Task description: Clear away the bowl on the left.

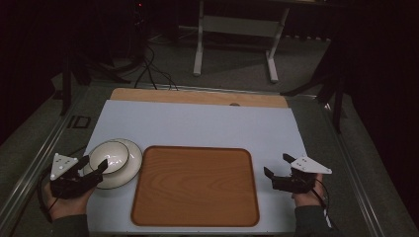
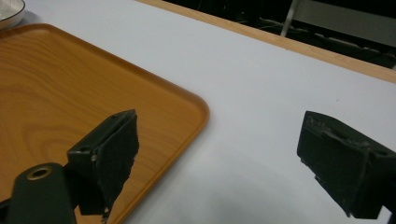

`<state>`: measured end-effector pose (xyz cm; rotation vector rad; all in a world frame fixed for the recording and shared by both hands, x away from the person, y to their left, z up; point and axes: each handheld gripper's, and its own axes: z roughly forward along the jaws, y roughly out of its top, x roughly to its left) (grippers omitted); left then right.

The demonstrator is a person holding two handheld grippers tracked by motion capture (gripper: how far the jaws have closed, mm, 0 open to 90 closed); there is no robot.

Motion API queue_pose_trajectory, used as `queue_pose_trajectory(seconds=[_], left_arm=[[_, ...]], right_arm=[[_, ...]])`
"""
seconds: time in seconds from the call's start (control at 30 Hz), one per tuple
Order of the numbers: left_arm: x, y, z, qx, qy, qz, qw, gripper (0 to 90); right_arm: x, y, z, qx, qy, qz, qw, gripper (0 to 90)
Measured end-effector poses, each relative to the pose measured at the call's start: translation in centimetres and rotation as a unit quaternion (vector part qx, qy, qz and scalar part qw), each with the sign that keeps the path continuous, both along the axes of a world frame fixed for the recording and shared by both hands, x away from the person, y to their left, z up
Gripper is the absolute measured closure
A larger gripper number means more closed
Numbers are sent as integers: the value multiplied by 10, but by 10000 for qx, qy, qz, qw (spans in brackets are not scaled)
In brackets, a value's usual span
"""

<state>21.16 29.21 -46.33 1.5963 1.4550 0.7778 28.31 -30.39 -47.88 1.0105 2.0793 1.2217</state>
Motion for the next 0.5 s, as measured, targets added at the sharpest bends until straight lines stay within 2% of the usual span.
queue_pose_trajectory(seconds=[0.07, 0.33, 0.5], left_arm=[[0, 1, 0, -69, -43, 46, 10000, 380], [0, 5, 0, -87, -73, 125, 9999, 381], [6, 10, 0, -52, -41, 175, 9998, 386]], right_arm=[[0, 1, 0, -4, -28, 41, 10000, 119], [-2, 3, 2, -45, -202, 114, 9997, 115], [-3, 4, 2, -116, -279, 118, 9995, 115]])
